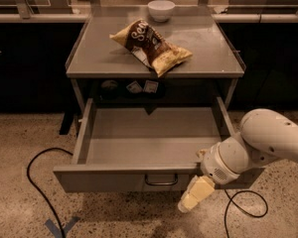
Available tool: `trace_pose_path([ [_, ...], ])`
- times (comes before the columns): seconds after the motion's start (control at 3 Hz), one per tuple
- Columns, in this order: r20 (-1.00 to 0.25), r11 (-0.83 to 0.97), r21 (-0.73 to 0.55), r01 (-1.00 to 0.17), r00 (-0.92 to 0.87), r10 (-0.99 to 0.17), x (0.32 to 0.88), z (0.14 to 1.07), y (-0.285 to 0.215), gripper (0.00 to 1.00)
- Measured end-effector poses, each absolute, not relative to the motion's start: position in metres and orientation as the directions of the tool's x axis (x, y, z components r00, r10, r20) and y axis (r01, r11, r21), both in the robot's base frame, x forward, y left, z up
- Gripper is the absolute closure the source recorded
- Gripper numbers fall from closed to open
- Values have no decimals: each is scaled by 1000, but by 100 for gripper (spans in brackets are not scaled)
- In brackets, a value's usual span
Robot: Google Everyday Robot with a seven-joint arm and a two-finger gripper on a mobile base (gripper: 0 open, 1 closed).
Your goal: Open top drawer
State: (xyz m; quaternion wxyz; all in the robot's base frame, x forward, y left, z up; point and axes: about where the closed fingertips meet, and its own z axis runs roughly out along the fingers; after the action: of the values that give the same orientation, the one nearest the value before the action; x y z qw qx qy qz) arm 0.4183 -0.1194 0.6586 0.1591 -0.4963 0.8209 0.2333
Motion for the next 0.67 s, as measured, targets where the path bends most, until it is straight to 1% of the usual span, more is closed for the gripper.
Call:
trace_pose_path([
  [0.33, -493, 399, 225, -889, -457, -741, 418, 662, -119, 0],
  [0.67, -481, 400, 263, -878, -479, -735, 391, 672, -119, 0],
])
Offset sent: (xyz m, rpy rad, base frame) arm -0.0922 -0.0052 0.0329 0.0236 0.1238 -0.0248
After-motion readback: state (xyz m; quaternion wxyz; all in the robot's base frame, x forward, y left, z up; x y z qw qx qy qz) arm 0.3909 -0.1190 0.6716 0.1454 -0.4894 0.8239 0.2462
